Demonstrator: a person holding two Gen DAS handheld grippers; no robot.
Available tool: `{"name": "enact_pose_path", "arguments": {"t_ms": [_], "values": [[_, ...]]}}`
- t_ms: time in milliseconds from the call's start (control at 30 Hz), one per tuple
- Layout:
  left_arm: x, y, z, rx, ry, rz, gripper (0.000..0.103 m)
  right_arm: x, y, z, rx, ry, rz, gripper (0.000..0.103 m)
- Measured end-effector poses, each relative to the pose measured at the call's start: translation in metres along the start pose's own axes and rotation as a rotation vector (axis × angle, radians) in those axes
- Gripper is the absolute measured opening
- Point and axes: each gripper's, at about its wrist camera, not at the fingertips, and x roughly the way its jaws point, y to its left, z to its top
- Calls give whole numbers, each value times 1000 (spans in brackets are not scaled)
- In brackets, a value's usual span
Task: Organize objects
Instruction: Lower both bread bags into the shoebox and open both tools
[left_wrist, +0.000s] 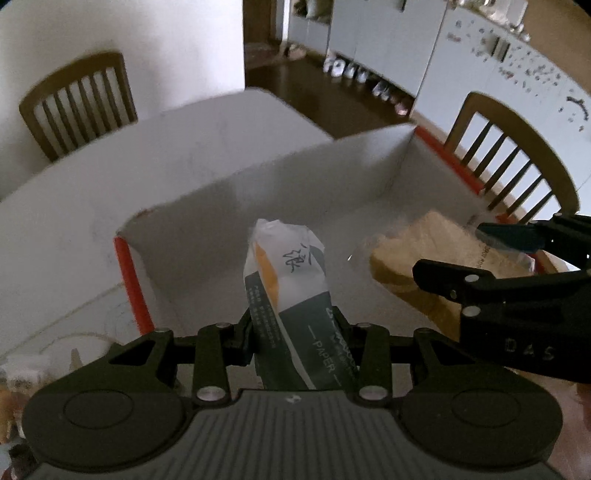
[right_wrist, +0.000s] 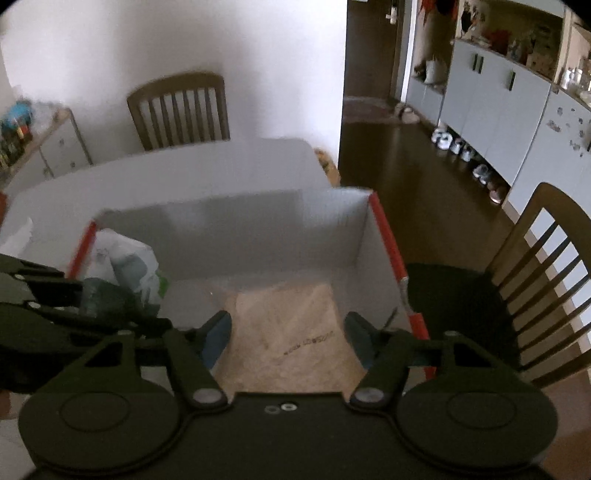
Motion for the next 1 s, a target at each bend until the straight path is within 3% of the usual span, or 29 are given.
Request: {"name": "enact_pose_path", "arguments": {"t_ms": [133, 333, 433, 500, 767, 1000], "values": [[20, 2, -1, 1, 61, -7, 39, 21, -1, -9, -3, 58, -2, 65], [40, 0, -1, 40, 122, 3, 40, 25, -5, -15, -23, 62, 1, 62], [44, 1, 1, 39, 140, 12, 45, 25, -9, -14, -16, 60, 12, 64], [47, 1, 1, 42, 150, 22, 53, 25, -12, -14, -9, 58, 17, 66], [44, 2, -4, 33, 135, -14, 70, 5, -26, -12, 26, 20, 49, 74], [20, 3, -6, 16, 81, -39, 72, -23, -29, -8, 28, -35, 68, 78]]}}
